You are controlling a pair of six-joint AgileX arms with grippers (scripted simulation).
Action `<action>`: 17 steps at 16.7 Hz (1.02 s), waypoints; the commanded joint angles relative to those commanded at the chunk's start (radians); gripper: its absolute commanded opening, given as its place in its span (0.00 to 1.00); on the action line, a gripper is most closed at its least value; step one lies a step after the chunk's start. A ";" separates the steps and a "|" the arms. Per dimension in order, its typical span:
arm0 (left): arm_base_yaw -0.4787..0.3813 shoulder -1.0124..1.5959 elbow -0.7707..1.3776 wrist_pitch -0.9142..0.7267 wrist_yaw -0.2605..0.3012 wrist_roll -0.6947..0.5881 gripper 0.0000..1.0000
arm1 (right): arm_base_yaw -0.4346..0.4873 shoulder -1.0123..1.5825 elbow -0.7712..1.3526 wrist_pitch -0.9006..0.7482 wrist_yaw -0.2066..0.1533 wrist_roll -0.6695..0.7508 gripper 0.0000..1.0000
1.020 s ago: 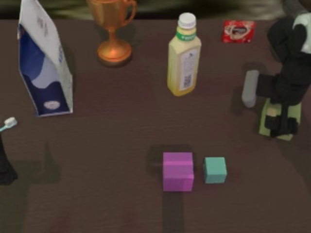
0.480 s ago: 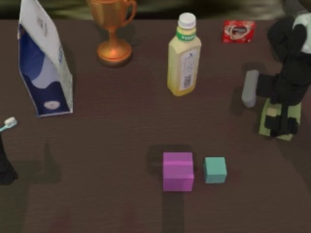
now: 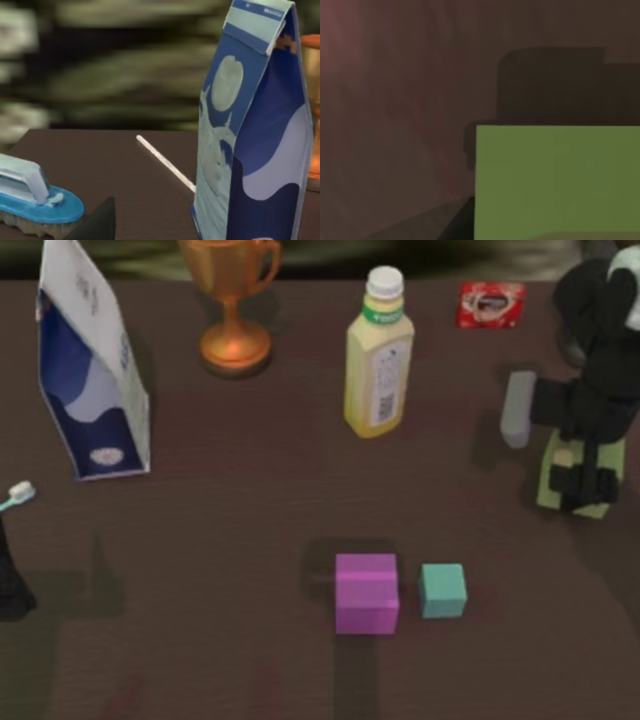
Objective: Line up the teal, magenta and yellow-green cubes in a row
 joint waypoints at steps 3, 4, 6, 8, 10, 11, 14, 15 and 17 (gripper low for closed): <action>0.000 0.000 0.000 0.000 0.000 0.000 1.00 | 0.003 -0.037 0.070 -0.115 0.000 0.000 0.00; 0.000 0.000 0.000 0.000 0.000 0.000 1.00 | 0.004 -0.048 0.088 -0.142 0.000 0.000 0.00; 0.000 0.000 0.000 0.000 0.000 0.000 1.00 | 0.005 -0.060 0.105 -0.164 0.000 0.001 0.00; 0.000 0.000 0.000 0.000 0.000 0.000 1.00 | 0.005 -0.060 0.105 -0.164 0.000 0.001 0.00; 0.000 0.000 0.000 0.000 0.000 0.000 1.00 | 0.002 -0.055 0.105 -0.163 0.000 0.004 0.00; 0.000 0.000 0.000 0.000 0.000 0.000 1.00 | 0.013 -0.045 0.117 -0.171 0.000 0.011 0.00; 0.000 0.000 0.000 0.000 0.000 0.000 1.00 | 0.111 0.023 0.218 -0.230 0.000 0.068 0.00; 0.000 0.000 0.000 0.000 0.000 0.000 1.00 | 0.161 0.055 0.273 -0.258 0.000 0.096 0.00; 0.000 0.000 0.000 0.000 0.000 0.000 1.00 | 0.280 0.125 0.413 -0.322 0.000 0.164 0.00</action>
